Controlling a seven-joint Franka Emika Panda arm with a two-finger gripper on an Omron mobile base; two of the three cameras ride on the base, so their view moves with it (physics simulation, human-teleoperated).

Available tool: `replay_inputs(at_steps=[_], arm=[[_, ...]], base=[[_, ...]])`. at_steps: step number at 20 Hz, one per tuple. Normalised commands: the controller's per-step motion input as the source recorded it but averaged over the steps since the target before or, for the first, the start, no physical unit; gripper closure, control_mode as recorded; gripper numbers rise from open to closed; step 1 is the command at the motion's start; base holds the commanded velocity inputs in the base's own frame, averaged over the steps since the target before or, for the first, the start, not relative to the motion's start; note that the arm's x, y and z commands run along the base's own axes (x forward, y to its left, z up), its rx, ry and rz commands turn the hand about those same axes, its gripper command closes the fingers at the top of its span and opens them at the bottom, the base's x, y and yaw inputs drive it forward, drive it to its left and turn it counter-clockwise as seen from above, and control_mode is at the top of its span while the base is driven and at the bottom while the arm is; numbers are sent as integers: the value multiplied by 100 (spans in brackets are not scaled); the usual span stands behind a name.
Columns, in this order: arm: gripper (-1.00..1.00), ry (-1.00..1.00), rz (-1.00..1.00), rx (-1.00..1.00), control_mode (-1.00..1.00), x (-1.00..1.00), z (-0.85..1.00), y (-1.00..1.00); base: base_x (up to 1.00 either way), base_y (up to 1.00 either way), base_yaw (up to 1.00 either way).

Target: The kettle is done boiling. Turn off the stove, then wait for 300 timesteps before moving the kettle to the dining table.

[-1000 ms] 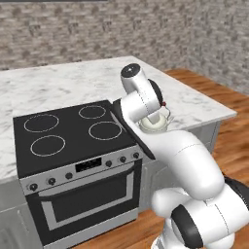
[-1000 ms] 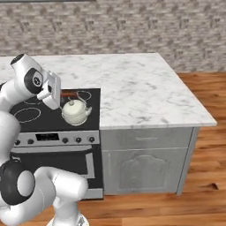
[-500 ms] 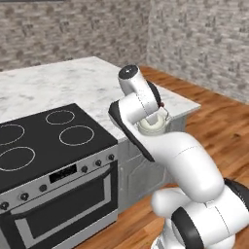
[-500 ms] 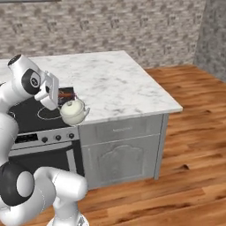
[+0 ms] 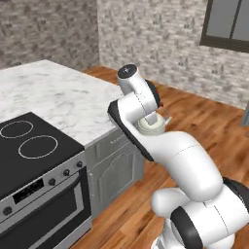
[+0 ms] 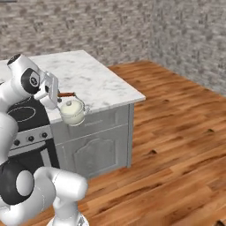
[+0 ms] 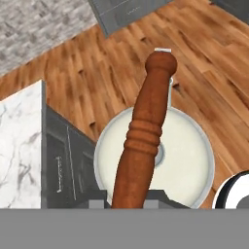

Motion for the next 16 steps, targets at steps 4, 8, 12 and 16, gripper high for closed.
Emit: replay_inputs(at_steps=[4,8,12,16], arm=[[100,0,0,0,100,0,0,0],[100,0,0,0,100,0,0,0],[100,0,0,0,100,0,0,0],[100,0,0,0,100,0,0,0]], base=[[-12,-45,-39],[-8,-48,-39],[-2,-48,-38],[-1,-45,-38]])
